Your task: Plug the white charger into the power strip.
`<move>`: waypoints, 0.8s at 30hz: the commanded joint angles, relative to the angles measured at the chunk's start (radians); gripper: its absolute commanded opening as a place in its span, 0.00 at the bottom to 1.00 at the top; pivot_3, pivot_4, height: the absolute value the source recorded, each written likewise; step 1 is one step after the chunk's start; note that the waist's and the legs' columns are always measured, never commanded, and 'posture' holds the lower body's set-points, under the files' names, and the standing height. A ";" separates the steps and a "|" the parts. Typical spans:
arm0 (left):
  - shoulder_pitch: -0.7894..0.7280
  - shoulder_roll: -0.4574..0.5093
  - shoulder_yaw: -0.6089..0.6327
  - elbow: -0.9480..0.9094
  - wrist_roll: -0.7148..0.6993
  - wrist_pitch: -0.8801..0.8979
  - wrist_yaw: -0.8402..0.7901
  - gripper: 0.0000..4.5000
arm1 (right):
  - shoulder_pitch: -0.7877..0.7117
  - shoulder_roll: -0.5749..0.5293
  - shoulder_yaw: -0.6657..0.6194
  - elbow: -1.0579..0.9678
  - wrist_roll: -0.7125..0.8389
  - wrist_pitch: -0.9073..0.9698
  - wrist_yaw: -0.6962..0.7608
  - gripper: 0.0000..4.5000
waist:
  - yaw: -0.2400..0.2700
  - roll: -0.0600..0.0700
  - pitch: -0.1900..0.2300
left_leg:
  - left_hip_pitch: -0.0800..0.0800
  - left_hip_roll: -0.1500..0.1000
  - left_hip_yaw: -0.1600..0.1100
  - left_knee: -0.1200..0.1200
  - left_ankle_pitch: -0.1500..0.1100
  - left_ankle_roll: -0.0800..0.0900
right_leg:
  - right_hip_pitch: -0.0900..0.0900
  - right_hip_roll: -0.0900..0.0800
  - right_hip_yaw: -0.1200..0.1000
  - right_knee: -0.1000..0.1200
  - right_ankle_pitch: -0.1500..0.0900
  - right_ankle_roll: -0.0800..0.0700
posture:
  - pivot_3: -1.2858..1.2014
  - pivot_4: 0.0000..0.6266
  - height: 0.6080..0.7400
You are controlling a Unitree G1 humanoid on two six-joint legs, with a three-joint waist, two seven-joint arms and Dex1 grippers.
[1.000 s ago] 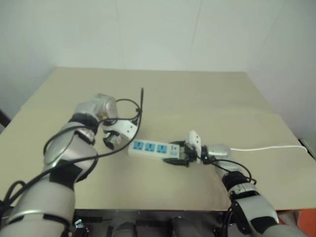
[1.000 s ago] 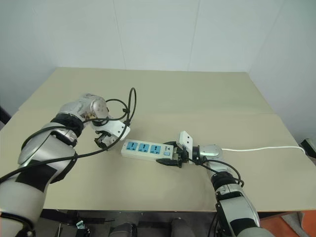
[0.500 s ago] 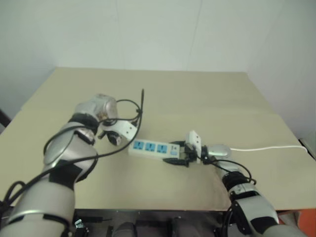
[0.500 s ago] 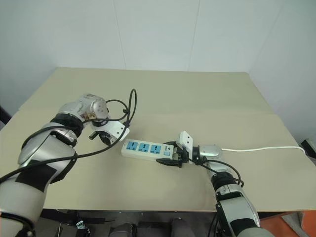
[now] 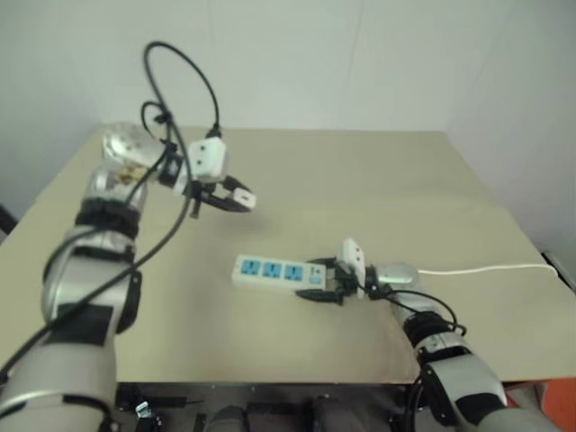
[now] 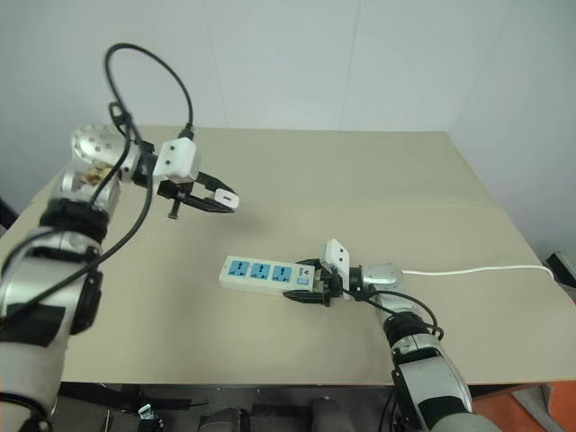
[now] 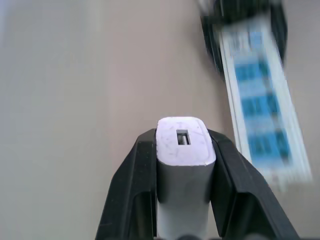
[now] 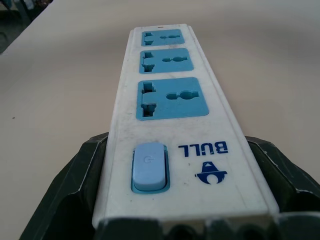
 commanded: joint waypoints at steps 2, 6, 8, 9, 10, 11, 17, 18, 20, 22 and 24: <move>0.127 0.000 0.105 -0.298 -0.161 0.217 0.047 0.23 | -0.015 0.004 0.017 0.043 -0.013 0.023 0.058 0.76 | -0.007 0.000 0.000 | 0.000 0.000 0.000 0.000 0.000 0.000 | 0.000 0.000 0.000 0.000 0.000 0.000 | 0.52 0.24 1.00; 0.234 0.001 0.134 -0.495 -0.221 0.322 0.103 0.23 | -0.031 0.012 0.022 0.089 -0.031 0.009 0.054 0.76 | -0.005 0.000 0.000 | 0.000 0.000 -0.001 0.000 0.000 0.000 | 0.000 0.000 0.000 0.000 0.001 -0.001 | 0.52 0.24 1.00; 0.279 -0.006 0.150 -0.577 -0.260 0.368 0.126 0.23 | -0.035 0.017 0.026 0.110 -0.040 0.004 0.053 0.76 | -0.005 0.000 0.000 | 0.002 0.000 -0.001 0.000 0.000 0.000 | 0.002 0.000 0.000 0.000 0.001 -0.001 | 0.52 0.24 1.00; 0.299 -0.011 0.157 -0.613 -0.281 0.396 0.139 0.23 | -0.036 0.020 0.027 0.119 -0.045 -0.002 0.051 0.76 | -0.005 0.000 0.000 | 0.004 0.000 -0.001 0.000 0.000 0.000 | 0.003 0.000 0.000 0.000 0.001 -0.001 | 0.52 0.24 1.00; 0.317 -0.015 0.161 -0.644 -0.299 0.423 0.154 0.23 | -0.038 0.023 0.029 0.129 -0.051 -0.008 0.049 0.76 | -0.006 0.000 0.000 | 0.005 0.000 -0.001 0.000 0.000 0.000 | 0.004 0.000 0.000 0.000 0.000 0.000 | 0.52 0.24 1.00; 0.335 -0.019 0.163 -0.671 -0.311 0.444 0.165 0.23 | -0.039 0.026 0.030 0.138 -0.057 -0.012 0.046 0.76 | -0.007 0.000 0.000 | 0.006 0.000 0.000 0.000 0.000 0.000 | 0.005 0.000 0.000 0.000 0.000 0.000 | 0.52 0.24 1.00; 0.451 -0.042 0.145 -0.790 -0.367 0.502 0.186 0.23 | -0.045 0.034 0.036 0.173 -0.080 -0.039 0.037 0.76 | -0.012 0.000 -0.001 | 0.010 0.000 0.000 -0.002 0.000 0.000 | 0.007 0.001 0.002 0.000 0.000 0.000 | 0.52 0.24 1.00; 0.464 -0.046 0.142 -0.796 -0.371 0.507 0.190 0.23 | -0.046 0.035 0.036 0.175 -0.081 -0.042 0.037 0.76 | -0.012 0.000 -0.001 | 0.010 0.000 0.000 -0.002 0.000 0.000 | 0.007 0.001 0.002 0.000 0.000 0.000 | 0.52 0.24 1.00; 0.487 -0.059 0.138 -0.799 -0.374 0.511 0.195 0.23 | -0.049 0.037 0.036 0.180 -0.082 -0.047 0.037 0.76 | -0.012 0.000 -0.001 | 0.010 0.000 0.000 -0.002 0.000 0.000 | 0.008 0.001 0.002 0.000 0.000 0.000 | 0.52 0.24 1.00; 0.508 -0.069 0.126 -0.794 -0.362 0.495 0.192 0.23 | -0.050 0.038 0.035 0.183 -0.083 -0.048 0.037 0.76 | -0.012 0.000 -0.002 | 0.011 0.000 0.001 -0.002 0.000 0.000 | 0.008 0.001 0.002 0.000 0.000 0.000 | 0.52 0.24 1.00; 0.522 -0.083 0.117 -0.782 -0.360 0.490 0.192 0.23 | -0.051 0.039 0.035 0.184 -0.084 -0.049 0.037 0.76 | -0.014 0.000 -0.002 | 0.011 0.000 0.001 -0.002 0.000 0.000 | 0.008 0.001 0.002 0.000 0.000 0.000 | 0.52 0.24 1.00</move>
